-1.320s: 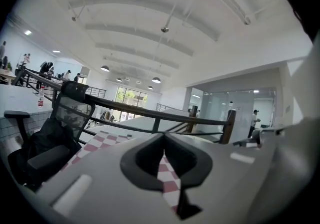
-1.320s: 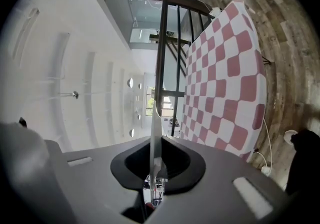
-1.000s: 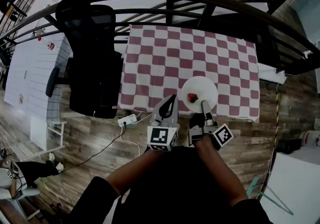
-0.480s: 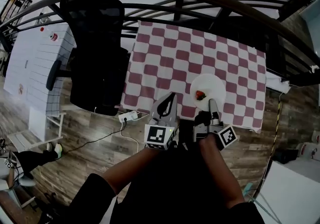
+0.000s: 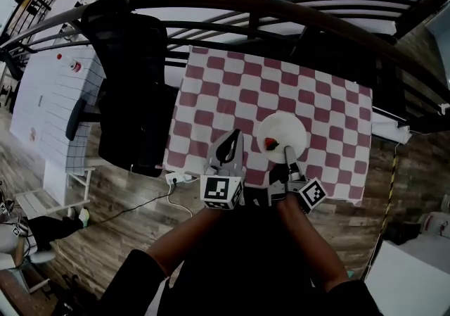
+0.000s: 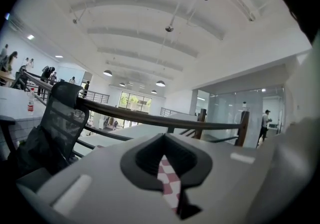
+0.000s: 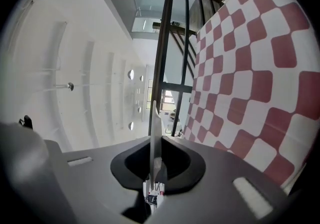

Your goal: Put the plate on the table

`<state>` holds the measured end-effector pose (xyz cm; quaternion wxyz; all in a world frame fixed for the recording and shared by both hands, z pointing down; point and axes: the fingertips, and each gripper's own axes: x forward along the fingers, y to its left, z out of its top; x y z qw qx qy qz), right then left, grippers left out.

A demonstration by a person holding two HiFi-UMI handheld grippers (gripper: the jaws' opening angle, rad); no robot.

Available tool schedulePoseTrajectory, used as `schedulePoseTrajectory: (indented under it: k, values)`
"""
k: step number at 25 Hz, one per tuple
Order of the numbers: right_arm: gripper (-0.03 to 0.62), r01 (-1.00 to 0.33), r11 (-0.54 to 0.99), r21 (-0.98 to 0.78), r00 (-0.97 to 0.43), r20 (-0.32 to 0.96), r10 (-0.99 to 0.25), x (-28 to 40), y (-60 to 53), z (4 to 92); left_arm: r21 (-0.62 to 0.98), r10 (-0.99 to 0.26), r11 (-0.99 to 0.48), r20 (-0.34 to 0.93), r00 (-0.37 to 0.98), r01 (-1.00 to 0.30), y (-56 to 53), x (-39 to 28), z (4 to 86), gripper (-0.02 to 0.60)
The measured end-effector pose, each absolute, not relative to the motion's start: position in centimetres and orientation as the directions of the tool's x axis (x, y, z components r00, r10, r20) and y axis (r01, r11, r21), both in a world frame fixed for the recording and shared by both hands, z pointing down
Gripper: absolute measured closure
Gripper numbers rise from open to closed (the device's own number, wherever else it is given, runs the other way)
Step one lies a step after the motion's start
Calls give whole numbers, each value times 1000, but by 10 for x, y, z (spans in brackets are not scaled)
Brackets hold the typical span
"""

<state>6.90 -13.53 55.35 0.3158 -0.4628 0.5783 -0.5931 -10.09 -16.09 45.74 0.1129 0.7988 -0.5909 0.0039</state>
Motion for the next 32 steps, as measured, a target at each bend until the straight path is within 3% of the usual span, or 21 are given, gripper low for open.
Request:
schedulePoseTrajectory:
  k: [12,21,32]
  values:
    - [576,-130,-44,-991,-459,100,-883,89,-202,585,192,-924,-312,169,344,-931,-215,-53,482,574]
    - [576,-201,-82,-976,-510,176,-842,93,-220,624,173,-915,-287,244,323,-942,-246,-38,501,574]
    - [576,-184,-72,-980,-550,164,-819,100,-247,660,175,-905,-247,310,292,-953,-260,-43,531,574]
